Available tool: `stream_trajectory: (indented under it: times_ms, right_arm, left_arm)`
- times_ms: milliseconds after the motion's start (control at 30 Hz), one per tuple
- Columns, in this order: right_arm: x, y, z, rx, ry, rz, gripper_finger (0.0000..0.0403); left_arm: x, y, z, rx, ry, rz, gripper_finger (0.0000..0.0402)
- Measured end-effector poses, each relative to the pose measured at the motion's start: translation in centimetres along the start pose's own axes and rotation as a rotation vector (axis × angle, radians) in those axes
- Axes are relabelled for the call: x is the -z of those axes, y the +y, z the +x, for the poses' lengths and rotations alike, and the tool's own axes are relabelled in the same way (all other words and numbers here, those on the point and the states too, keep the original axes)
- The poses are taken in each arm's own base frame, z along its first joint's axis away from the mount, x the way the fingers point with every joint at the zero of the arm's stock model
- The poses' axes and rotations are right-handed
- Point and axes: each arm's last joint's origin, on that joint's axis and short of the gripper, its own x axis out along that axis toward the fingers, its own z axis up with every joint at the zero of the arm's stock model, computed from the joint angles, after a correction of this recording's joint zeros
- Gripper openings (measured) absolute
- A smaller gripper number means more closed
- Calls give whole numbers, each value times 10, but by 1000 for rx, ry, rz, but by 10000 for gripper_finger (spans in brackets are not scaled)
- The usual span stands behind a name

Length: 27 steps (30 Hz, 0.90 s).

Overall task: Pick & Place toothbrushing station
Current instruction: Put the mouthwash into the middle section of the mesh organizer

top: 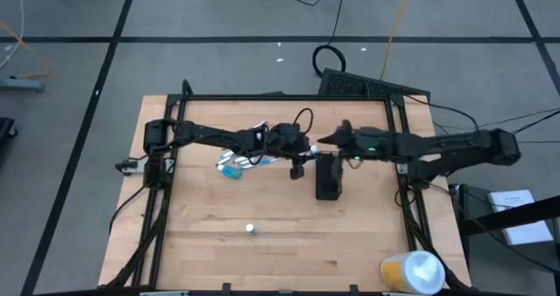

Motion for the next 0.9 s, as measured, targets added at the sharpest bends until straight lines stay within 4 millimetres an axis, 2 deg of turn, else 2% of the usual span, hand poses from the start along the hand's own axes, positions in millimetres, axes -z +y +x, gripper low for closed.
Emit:
stream_trajectory:
  times_ms: [100, 200, 600, 900]
  right_arm:
    - [-15, 4, 11, 15, 86, -17, 212]
    - [-22, 5, 18, 34, 156, -45, 212]
    - [-19, 4, 20, 89, 228, -65, 211]
    - [-16, 4, 20, 95, 258, -36, 171]
  left_arm:
    - [-1, 0, 0, -15, -5, 4, 113]
    - [0, 0, 0, -15, -3, 12, 113]
    - [-1, -2, 0, -10, -5, 36, 113]
    - [-1, -2, 0, -9, -5, 39, 113]
